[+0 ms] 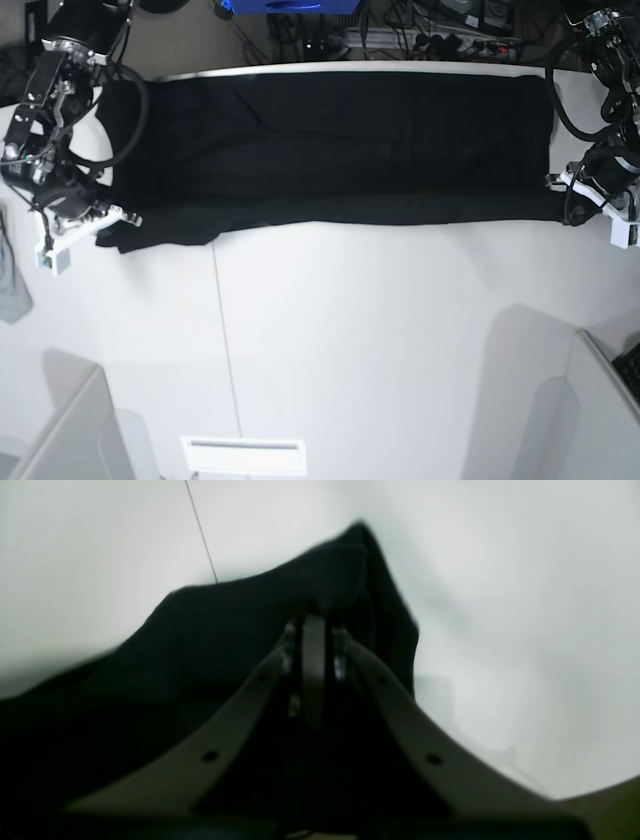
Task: Fold the T-shirt properly
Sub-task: 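Flatten the folded strip ends with both grippers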
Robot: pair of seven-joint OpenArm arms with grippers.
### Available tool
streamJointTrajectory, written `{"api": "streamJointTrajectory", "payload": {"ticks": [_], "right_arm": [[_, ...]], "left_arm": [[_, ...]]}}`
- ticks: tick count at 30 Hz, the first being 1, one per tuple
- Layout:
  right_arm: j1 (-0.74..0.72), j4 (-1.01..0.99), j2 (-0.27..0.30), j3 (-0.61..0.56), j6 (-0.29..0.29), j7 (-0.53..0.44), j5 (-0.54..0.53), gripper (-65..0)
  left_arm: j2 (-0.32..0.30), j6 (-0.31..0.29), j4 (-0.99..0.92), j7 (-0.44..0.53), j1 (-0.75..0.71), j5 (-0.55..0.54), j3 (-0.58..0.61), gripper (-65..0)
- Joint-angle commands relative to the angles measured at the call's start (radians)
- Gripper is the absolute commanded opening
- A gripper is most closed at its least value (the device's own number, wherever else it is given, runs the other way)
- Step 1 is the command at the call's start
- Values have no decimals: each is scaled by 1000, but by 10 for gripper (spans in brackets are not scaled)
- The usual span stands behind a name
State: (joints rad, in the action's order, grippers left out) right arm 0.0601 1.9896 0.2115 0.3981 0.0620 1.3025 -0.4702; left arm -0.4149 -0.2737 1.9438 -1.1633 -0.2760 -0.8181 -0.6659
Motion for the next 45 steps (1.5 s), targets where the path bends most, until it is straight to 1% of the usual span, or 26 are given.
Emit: {"api": "streamJointTrajectory", "payload": {"ticks": [1, 6, 10, 12, 16, 18, 20, 22, 25, 26, 28, 30, 32, 36, 41, 45], "right_arm": [[-10, 21, 6, 11, -8, -18, -2, -650], [16, 23, -25, 11, -8, -14, -3, -650], [20, 24, -27, 12, -8, 13, -22, -650], [24, 32, -27, 23, -6, 29, -77, -650], [43, 33, -36, 146, 2, 44, -249, -650], [56, 33, -31, 190, 3, 61, -313, -650], [63, 33, -31, 218, 35, 87, -345, -650], [68, 32, -31, 227, 65, 93, -376, -650], [93, 32, -30, 229, 78, 91, -414, -650], [94, 32, -21, 230, 78, 94, -425, -650], [116, 32, -8, 230, 78, 94, -439, -650], [139, 33, -7, 232, 78, 91, -445, -650], [157, 32, 7, 241, 78, 90, -444, -650], [180, 29, 6, 241, 78, 87, -437, -650], [223, 20, 6, 235, 78, 27, -436, -650], [232, -10, 12, 235, 78, 13, -436, -650]], "left_arm": [[-20, -5, 16, 23, -6, -14, -5, -650], [-20, -5, 16, 23, -38, -11, -5, -650], [-22, -5, 15, 23, -50, -7, -5, -650], [-22, -5, 15, 23, -59, -7, -5, -650], [-22, -5, 15, 23, -59, -7, -5, -650], [-22, -5, 15, 23, -59, -7, -5, -650], [-22, -5, 15, 23, -59, -7, -5, -650], [-22, -5, 16, 23, -58, -7, -5, -650], [-22, -5, 16, 23, -59, -10, -5, -650], [-22, -5, 16, 23, -59, -8, -5, -650], [-23, -5, 16, 21, -76, -7, -5, -650], [-45, -5, 16, 21, -93, -13, -5, -650], [-48, -5, 16, 21, -110, -13, -5, -650], [-48, -5, 16, 21, -139, -8, -5, -650], [-48, -5, 16, 21, -180, -8, -5, -650], [-48, -5, 16, 21, -216, -7, -5, -650]]}}
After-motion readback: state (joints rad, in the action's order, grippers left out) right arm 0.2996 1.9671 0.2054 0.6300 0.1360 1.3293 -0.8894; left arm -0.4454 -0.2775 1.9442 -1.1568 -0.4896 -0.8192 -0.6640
